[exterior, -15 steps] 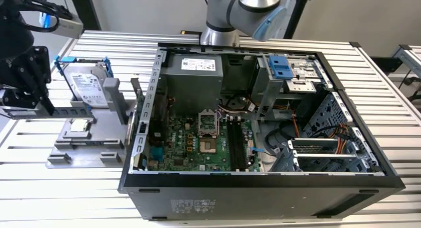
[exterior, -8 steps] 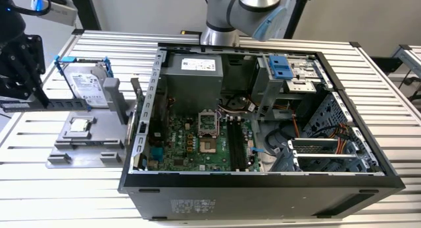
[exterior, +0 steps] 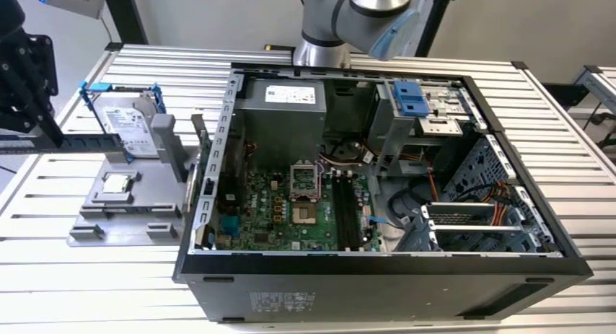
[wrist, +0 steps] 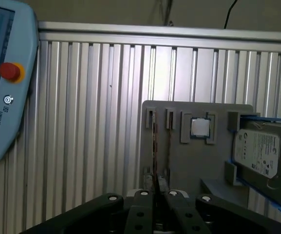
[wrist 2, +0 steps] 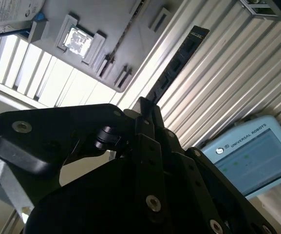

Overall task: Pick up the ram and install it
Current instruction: 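Pick up the ram and move it above insertion slot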

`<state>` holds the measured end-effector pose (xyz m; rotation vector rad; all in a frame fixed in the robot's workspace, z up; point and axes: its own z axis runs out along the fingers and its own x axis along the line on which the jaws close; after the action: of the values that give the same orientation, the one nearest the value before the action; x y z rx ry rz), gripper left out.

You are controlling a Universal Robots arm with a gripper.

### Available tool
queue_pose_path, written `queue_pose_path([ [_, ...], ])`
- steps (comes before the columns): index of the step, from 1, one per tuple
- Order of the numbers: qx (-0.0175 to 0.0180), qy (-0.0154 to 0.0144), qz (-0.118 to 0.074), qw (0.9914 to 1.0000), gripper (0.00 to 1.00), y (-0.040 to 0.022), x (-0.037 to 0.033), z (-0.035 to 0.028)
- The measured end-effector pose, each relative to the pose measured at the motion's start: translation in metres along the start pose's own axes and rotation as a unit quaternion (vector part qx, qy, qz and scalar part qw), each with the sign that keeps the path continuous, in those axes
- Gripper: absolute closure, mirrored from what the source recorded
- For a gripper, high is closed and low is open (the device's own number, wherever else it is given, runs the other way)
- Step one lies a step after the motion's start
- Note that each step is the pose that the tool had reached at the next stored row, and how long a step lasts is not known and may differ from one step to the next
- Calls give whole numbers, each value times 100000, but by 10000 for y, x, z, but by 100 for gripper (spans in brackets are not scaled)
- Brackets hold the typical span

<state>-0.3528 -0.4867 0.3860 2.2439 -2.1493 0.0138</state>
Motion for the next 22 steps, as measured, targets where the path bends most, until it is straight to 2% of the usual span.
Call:
queue_pose_path([
  [5, 6, -6, 4, 100000, 100, 2, 2, -91],
  [8, 4, 36, 6, 100000, 100, 2, 2, -91],
  [10, -9, 51, 12, 100000, 100, -24, 3, -94],
  [22, -132, 35, 4, 100000, 100, -452, 25, -100],
])
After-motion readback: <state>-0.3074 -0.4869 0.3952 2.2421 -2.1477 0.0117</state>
